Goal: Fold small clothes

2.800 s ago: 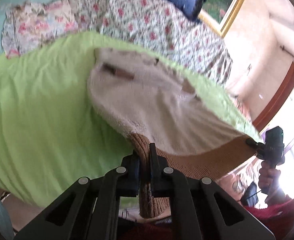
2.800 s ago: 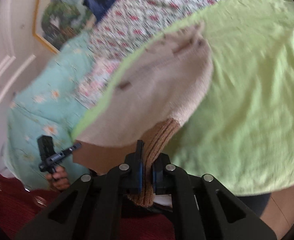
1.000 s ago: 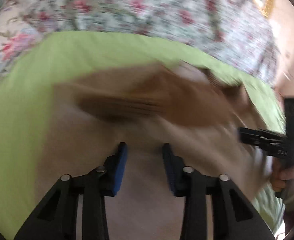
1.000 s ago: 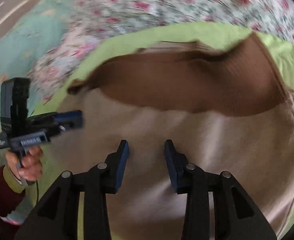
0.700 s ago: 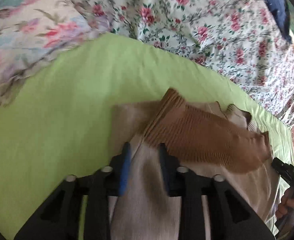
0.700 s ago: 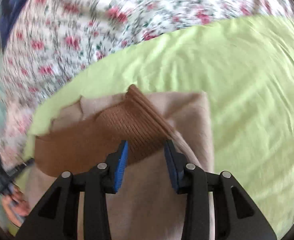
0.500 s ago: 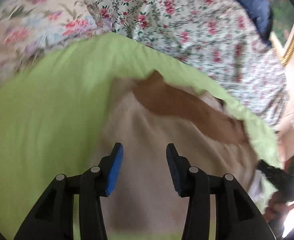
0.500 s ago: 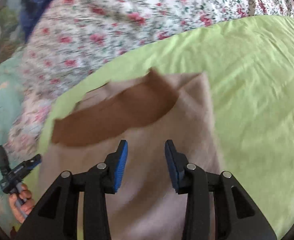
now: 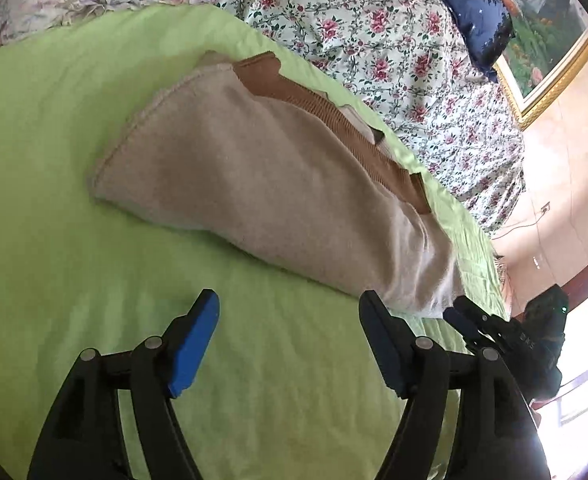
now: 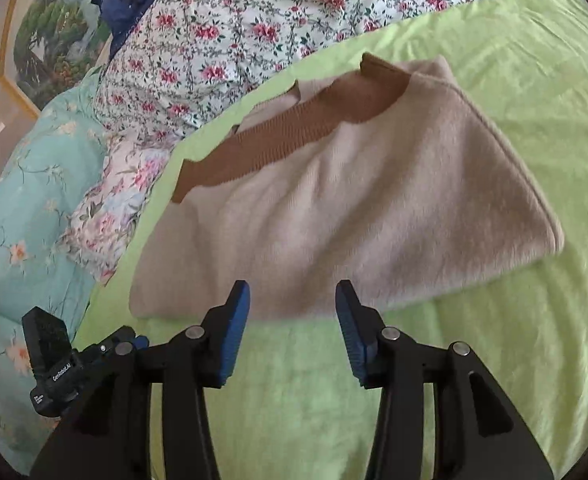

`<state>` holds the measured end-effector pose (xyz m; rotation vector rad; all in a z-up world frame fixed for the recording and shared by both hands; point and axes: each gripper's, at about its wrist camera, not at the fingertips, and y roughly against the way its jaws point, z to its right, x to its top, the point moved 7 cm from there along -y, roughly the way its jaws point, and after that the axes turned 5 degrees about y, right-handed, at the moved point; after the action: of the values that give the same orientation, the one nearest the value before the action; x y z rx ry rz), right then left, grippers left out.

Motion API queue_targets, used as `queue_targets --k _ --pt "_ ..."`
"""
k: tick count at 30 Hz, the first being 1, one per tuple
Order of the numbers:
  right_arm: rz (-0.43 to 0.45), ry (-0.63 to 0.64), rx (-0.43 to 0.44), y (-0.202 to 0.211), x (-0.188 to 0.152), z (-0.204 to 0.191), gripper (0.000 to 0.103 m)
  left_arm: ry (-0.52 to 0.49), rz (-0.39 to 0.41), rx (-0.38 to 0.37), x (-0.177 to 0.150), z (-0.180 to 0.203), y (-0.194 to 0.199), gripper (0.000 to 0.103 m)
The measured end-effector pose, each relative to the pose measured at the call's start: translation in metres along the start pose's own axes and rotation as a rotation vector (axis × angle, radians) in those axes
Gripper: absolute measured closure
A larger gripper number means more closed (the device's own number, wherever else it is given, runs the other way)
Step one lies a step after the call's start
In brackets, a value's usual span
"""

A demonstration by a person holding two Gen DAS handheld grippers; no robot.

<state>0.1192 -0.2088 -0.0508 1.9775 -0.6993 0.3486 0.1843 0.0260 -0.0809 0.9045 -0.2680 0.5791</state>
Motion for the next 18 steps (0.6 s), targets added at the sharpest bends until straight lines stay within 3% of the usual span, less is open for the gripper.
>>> queue_targets --k 4,6,11,15,18 --pt "0.003 0.000 -0.003 0.006 -0.007 0.002 0.051 0.023 -0.003 -0.018 0.005 0.000 -0.010 0.021" --pt "0.010 0.003 -0.017 0.008 -0.007 0.004 0.039 0.039 0.014 -0.009 0.013 -0.003 -0.014 0.020" --pt "0.019 -0.011 -0.037 0.012 -0.003 0.015 0.038 0.134 0.054 0.015 0.042 -0.017 -0.028 0.020" --pt "0.033 -0.023 -0.038 0.014 0.006 0.019 0.038 0.216 0.139 0.076 0.073 -0.036 -0.033 0.021" --pt "0.038 -0.029 -0.027 0.014 0.009 0.019 0.038 0.260 0.173 0.092 0.091 -0.046 -0.037 0.027"
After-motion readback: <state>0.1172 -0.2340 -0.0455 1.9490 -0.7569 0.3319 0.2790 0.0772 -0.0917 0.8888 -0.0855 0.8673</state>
